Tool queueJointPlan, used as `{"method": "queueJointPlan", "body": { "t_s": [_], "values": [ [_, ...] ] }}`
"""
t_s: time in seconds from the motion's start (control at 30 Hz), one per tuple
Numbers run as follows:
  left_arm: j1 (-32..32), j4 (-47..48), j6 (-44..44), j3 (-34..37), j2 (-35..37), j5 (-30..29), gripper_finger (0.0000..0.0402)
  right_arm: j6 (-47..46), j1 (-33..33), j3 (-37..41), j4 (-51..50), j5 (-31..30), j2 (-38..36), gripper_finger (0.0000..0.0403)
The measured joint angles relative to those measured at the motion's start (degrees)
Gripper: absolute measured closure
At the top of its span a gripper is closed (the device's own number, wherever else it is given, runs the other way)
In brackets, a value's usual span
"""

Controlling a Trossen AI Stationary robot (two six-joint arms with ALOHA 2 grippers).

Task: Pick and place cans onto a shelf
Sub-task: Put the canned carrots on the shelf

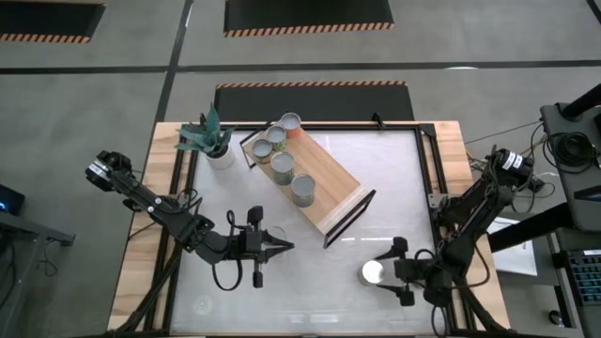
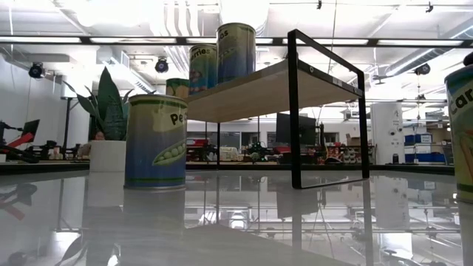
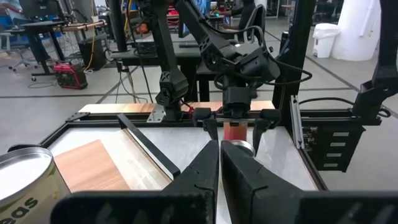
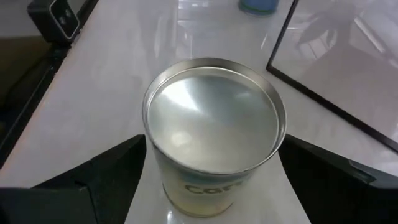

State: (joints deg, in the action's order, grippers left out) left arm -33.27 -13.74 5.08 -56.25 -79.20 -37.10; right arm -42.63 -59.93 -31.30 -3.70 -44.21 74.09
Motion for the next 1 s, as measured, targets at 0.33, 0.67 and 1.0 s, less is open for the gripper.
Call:
{"method": "queueJointPlan", "body": {
  "t_s": [0.33,0.67,1.0],
  "values": [
    [-0.01,-0.21,-0.04,0.02,-0.02,0.00,0.0402,1.21,1.67,0.10,3.03,-0.86,3.60,0.0069],
    [-0.01,-0.32,-0.07,0.02,-0.02,0.00,0.0402,1.98,1.60,0.10,4.52,-0.80,3.64,0.0109],
    [-0.01,-0.36,-1.72,0.02,0.33,0.02,0.0402,5.52,1.89,-1.56,4.23,0.33,-2.69,0.0108]
  ]
}}
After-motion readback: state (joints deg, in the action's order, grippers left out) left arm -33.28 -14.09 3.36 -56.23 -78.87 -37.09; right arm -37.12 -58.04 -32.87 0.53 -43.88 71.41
